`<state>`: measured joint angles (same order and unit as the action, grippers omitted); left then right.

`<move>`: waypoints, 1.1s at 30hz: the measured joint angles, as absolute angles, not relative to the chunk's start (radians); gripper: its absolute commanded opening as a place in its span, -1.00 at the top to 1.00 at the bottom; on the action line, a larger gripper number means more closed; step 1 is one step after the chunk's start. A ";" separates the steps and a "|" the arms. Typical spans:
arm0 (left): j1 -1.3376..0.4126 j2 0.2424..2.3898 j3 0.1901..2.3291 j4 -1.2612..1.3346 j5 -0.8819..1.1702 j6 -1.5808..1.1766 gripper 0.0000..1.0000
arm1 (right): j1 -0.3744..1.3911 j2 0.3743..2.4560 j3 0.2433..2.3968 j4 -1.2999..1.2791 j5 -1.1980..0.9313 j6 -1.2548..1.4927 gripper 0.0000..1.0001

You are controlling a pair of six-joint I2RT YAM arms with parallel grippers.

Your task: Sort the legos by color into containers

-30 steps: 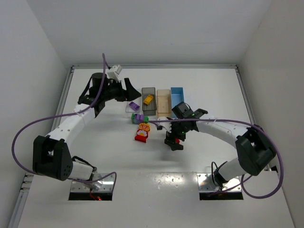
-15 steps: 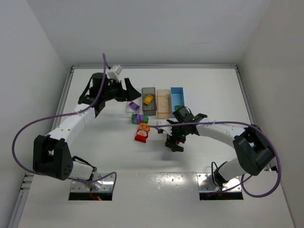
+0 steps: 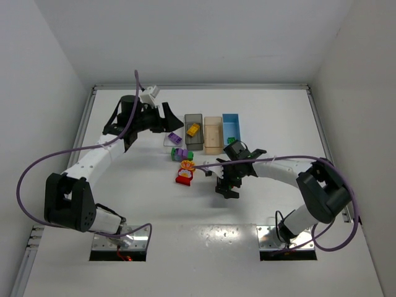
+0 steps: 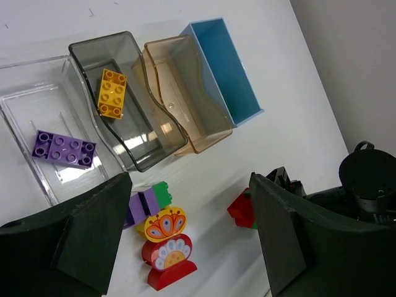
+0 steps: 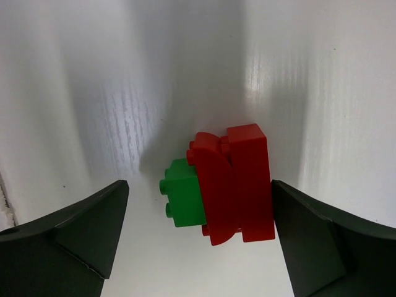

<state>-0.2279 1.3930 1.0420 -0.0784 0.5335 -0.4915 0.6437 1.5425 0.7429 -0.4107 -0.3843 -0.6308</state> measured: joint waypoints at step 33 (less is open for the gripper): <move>-0.145 1.357 0.756 0.281 0.941 -0.897 -0.51 | 0.638 1.366 0.879 -0.371 -0.424 -0.621 0.77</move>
